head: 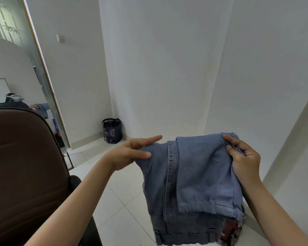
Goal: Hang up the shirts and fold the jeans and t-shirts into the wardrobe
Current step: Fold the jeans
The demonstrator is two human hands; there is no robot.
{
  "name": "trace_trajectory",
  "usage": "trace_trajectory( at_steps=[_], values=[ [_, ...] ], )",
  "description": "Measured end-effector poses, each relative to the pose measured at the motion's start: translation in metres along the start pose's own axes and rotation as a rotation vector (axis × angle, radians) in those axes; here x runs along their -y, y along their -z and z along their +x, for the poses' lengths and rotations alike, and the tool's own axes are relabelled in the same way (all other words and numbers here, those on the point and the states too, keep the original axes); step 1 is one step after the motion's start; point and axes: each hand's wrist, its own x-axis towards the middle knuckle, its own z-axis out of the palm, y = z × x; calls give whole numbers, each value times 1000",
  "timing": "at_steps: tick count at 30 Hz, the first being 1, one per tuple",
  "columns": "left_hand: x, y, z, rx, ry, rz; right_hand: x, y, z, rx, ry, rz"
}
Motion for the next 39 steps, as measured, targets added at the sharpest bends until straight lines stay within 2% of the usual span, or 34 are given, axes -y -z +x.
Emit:
trace_trajectory(
  at_steps=[3, 6, 10, 14, 17, 21, 23, 27, 29, 31, 35, 39],
  values=[
    [9, 4, -8, 82, -26, -212, -4, 1, 0, -46, -41, 12],
    [18, -2, -11, 37, -61, -203, -2, 1, 1, -78, -70, 35],
    [23, -20, -7, -175, -91, -32, -2, 0, 0, -65, -115, 44],
    [27, -26, -3, -436, -150, -185, -1, 4, -3, -59, -151, 53],
    [30, -28, 4, -643, -172, -263, 0, 4, -8, -85, -272, 110],
    [50, -31, 10, -796, -70, -275, 2, -3, -12, -107, -425, 157],
    [65, -28, 8, -745, 49, -207, 2, -6, -14, -124, -466, 155],
    [86, -26, -5, -312, 375, 24, -5, -6, -16, -135, -509, 78],
    [91, -33, -9, -283, 404, 94, -8, -3, -16, -148, -519, 48],
    [97, -42, -8, -422, 340, 55, -9, 1, -17, -173, -526, 62],
    [103, -55, -2, -767, 80, -184, -13, 9, -22, -236, -572, 56],
    [95, -63, 1, -896, -111, -165, -19, 11, -24, -236, -632, 44]
  ],
)
